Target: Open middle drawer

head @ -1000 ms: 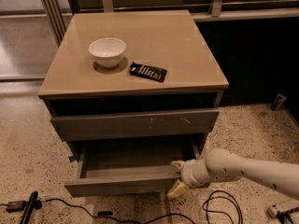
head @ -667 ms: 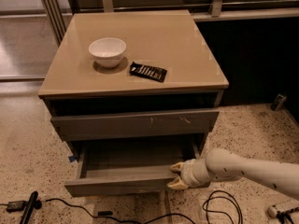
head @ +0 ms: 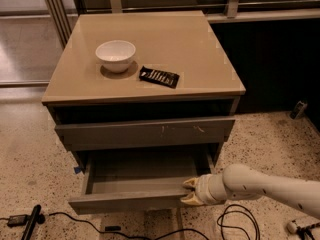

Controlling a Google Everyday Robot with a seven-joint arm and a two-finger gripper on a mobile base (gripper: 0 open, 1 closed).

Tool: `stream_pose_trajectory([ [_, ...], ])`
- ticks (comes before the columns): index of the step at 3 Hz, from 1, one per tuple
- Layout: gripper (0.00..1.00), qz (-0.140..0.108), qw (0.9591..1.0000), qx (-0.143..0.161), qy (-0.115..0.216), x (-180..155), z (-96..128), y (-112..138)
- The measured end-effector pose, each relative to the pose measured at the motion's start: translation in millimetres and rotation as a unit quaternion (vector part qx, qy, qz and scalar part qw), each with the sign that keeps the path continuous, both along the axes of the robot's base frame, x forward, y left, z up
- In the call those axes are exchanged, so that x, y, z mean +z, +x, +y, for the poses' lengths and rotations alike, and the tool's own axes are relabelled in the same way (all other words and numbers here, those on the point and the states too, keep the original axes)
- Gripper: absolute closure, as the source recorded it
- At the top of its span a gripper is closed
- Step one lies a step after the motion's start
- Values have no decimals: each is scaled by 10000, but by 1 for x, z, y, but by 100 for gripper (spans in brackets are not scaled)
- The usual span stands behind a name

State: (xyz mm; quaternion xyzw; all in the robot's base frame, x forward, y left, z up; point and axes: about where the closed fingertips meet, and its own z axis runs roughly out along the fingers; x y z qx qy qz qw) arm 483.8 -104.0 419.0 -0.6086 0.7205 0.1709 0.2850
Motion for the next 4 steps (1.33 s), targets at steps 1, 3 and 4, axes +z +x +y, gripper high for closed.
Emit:
stream_pose_trajectory([
  [1, 100, -4, 10000, -29, 14, -1, -1, -9],
  [3, 100, -97, 9998, -140, 58, 2, -4, -31],
  [4, 81, -97, 9998, -140, 58, 2, -4, -31],
])
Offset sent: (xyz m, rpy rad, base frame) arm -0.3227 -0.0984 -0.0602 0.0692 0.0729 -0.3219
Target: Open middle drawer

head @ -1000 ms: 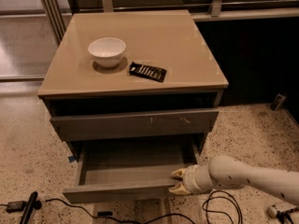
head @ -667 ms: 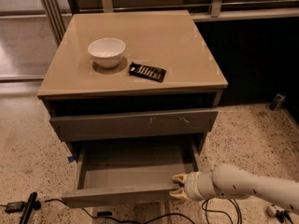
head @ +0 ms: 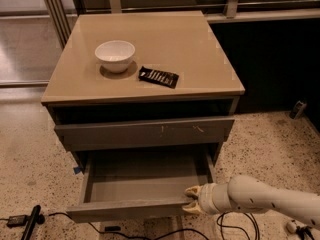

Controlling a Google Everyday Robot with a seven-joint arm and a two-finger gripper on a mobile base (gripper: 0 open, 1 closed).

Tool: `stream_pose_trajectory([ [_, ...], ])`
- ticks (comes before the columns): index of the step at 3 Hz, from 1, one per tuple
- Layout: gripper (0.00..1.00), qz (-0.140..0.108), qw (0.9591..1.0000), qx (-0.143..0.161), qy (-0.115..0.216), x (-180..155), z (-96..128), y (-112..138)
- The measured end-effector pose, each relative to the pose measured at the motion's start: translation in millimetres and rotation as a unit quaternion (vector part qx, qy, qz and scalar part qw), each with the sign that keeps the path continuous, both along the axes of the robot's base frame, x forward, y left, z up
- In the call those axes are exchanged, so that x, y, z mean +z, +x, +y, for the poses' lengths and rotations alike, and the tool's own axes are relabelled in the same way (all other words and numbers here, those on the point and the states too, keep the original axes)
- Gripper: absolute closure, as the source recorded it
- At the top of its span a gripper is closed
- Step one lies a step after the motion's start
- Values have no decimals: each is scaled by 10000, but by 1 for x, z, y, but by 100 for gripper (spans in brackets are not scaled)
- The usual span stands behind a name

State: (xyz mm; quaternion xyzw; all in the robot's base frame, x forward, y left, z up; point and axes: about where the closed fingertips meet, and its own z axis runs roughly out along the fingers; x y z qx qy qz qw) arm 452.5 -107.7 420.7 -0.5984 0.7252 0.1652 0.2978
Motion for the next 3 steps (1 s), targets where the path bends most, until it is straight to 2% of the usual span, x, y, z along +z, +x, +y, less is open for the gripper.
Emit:
stream_pose_trajectory([
  [3, 12, 0, 10000, 1, 0, 0, 0, 0],
])
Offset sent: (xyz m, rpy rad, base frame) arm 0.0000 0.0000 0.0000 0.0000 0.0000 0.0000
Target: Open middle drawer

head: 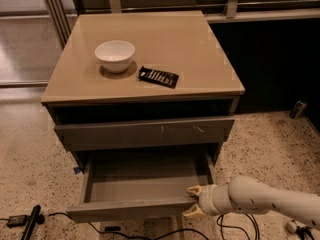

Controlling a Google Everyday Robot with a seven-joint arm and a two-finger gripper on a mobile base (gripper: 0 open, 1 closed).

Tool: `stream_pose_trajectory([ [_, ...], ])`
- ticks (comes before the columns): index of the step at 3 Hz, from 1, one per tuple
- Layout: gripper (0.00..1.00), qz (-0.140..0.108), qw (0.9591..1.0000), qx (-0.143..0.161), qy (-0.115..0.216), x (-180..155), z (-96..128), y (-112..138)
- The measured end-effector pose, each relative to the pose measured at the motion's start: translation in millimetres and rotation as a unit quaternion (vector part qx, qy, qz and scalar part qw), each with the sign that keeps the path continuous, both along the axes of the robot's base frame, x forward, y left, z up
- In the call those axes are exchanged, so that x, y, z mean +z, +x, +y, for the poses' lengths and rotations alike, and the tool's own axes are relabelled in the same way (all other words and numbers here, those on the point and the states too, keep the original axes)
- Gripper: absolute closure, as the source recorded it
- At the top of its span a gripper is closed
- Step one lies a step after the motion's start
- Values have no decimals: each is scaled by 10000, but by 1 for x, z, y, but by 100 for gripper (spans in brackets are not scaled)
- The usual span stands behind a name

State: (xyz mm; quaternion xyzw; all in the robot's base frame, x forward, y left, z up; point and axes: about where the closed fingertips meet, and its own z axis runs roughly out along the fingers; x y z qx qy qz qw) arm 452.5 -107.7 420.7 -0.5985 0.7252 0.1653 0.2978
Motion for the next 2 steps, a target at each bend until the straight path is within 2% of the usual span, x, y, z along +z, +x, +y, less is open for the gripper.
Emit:
stream_pose_trajectory([
  [1, 0, 0, 10000, 0, 0, 0, 0, 0],
  [2, 0, 0, 10000, 1, 0, 0, 0, 0],
])
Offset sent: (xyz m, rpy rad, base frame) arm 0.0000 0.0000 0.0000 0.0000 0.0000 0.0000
